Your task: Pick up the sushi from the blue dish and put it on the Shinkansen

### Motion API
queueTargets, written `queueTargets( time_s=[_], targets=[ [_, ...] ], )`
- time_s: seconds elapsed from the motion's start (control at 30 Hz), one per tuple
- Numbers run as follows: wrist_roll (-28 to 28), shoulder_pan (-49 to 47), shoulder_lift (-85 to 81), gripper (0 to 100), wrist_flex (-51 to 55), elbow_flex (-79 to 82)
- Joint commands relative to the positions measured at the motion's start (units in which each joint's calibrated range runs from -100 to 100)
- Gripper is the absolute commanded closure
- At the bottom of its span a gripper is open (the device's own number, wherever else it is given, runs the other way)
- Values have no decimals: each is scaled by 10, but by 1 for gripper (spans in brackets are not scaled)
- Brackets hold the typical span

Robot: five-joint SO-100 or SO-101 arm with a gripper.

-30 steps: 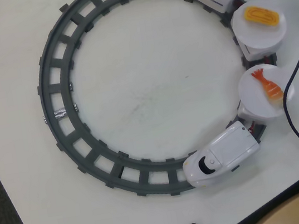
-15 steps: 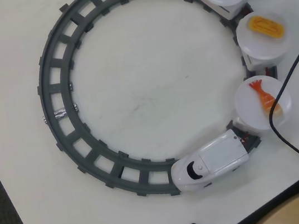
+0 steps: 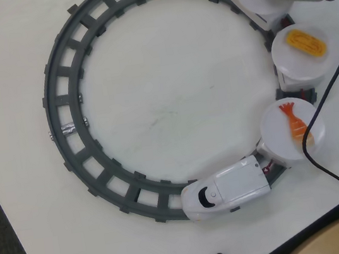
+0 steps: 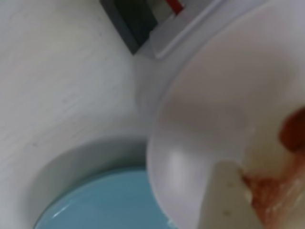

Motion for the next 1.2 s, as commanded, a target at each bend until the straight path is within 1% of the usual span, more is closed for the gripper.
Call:
queueTargets(
  time_s=[0.0,0.1,0.2,0.33,0.53,0.6,0.77,0.8,0.87,1.0,1.1,1.17],
  targets=[
    [-1,0,-38,90,10,-2],
    [0,-2,-38,78,10,-2],
    [1,-3,-40,71,10,-2],
    [0,-3,-47,68,11,-2],
    [-8,2,-117,69,11,7],
    [-11,2,-169,69,11,57],
    [-14,7,-356,69,10,255],
    [-16,21,-393,69,10,286],
    [-40,63,-468,69,3,330],
    [-80,177,-581,69,-17,410],
    [-101,240,-635,69,-91,533],
    [-109,246,-660,69,-145,647]
  ],
)
